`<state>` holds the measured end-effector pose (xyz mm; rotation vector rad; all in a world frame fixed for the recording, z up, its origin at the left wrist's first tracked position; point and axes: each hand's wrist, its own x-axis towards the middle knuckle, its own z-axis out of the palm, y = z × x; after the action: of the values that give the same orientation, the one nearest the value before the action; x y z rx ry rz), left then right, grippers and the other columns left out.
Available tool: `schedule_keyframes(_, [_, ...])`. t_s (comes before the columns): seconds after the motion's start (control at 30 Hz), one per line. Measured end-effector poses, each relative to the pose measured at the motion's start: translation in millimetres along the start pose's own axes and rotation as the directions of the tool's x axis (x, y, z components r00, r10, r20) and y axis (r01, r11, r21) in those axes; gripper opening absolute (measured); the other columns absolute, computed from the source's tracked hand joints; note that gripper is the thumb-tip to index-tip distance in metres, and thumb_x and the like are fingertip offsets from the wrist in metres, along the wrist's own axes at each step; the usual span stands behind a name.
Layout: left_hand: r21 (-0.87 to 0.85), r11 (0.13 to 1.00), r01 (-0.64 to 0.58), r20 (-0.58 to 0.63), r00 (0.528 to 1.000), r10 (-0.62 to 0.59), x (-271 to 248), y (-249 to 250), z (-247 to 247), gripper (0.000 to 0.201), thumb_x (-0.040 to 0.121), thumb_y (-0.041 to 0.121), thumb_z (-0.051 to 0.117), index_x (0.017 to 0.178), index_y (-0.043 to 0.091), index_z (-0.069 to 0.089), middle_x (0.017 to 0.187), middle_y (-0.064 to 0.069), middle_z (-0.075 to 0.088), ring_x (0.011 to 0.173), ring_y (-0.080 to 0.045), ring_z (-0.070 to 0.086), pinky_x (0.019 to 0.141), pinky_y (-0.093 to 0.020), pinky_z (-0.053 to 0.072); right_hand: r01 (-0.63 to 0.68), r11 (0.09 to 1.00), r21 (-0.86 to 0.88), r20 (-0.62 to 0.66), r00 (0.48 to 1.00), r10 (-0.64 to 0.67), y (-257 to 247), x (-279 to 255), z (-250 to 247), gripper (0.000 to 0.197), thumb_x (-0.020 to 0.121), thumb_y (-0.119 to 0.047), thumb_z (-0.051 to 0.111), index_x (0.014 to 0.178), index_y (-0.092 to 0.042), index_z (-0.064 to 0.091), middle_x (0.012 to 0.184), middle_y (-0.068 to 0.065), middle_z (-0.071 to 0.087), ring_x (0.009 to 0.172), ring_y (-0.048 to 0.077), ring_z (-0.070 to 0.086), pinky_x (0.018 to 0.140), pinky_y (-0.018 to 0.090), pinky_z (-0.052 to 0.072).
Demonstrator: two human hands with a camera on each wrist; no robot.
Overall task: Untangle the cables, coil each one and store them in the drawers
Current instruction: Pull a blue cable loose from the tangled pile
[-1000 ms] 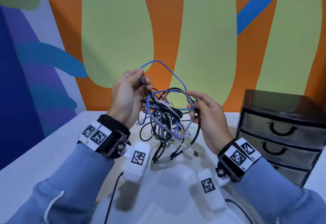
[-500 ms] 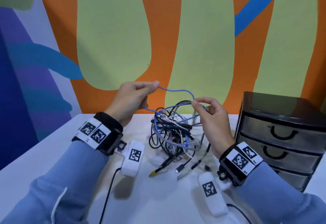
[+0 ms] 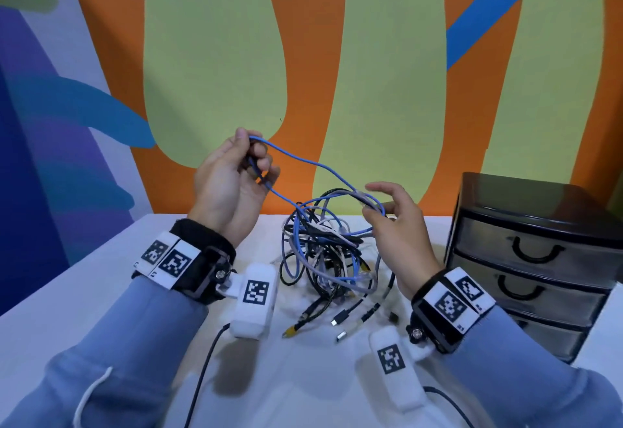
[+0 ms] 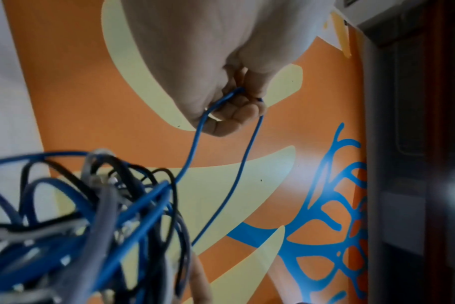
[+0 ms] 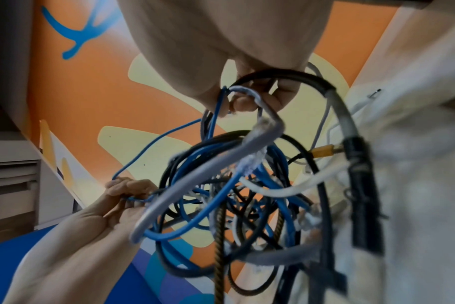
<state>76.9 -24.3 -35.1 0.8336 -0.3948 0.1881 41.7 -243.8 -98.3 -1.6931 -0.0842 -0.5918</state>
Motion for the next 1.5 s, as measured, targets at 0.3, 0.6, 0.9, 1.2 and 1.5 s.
schedule_keyframes(0.3, [-0.327,0.945,0.004,-0.075,0.997,-0.03,3.8,9.3,-10.8,0.027,0.113,0.028,0.045,0.094,0.016,0.06,0.106,-0.008,0.078,0.086,-0.014,0.074,0.079,-0.028,0.056,-0.105,0.994,-0.004,0.178,0.979,0.104,-0.9,-0.6,0.3,0.052,0.093,0.012,0.056,0.119,-0.03,0.07,0.098,0.008,0.069,0.084,0.02,0.06,0.064,0.022,0.043])
schedule_keyframes(0.6, [-0.092,0.986,0.141,-0.054,0.988,-0.146,-1.3,6.6,-5.8,0.027,0.112,0.026,0.047,0.089,0.018,0.058,0.07,0.003,0.049,0.057,-0.012,0.036,0.067,-0.025,0.038,0.088,0.958,-0.272,-0.01,0.995,-0.094,-15.6,-10.1,2.1,0.024,0.082,-0.054,0.08,0.103,-0.048,0.07,0.114,-0.017,0.06,0.111,0.006,0.056,0.103,0.051,0.041])
schedule_keyframes(0.9, [0.007,0.994,0.105,0.144,0.984,-0.105,-22.6,-4.6,25.2,0.021,0.107,0.023,0.054,0.091,0.014,0.064,0.087,-0.006,0.063,0.075,-0.015,0.057,0.083,-0.032,0.057,0.153,0.804,-0.574,0.307,0.951,0.038,-33.1,-31.8,9.7,0.06,0.061,-0.094,0.067,0.106,-0.055,0.069,0.133,-0.02,0.032,0.134,-0.001,0.021,0.113,0.045,0.016])
schedule_keyframes(1.2, [0.621,0.724,-0.299,0.173,0.954,0.246,-27.1,-21.8,30.3,0.03,0.108,0.034,0.059,0.087,0.013,0.065,0.084,-0.001,0.062,0.077,-0.013,0.054,0.077,-0.031,0.049,0.244,0.761,-0.602,0.293,0.953,-0.073,-23.7,-29.4,13.5,0.045,0.054,-0.068,0.081,0.091,-0.044,0.071,0.15,-0.016,0.024,0.145,0.007,0.014,0.118,0.05,0.013])
schedule_keyframes(1.5, [0.636,0.765,-0.104,0.066,0.995,0.081,-11.2,-10.4,4.6,0.023,0.1,0.029,0.072,0.096,0.008,0.062,0.071,-0.007,0.066,0.051,-0.013,0.049,0.049,-0.023,0.044,0.216,0.954,-0.209,0.434,0.894,-0.108,-23.9,-27.5,9.0,0.019,0.071,-0.022,0.079,0.085,-0.028,0.069,0.075,-0.013,0.069,0.071,0.012,0.063,0.077,0.037,0.057])
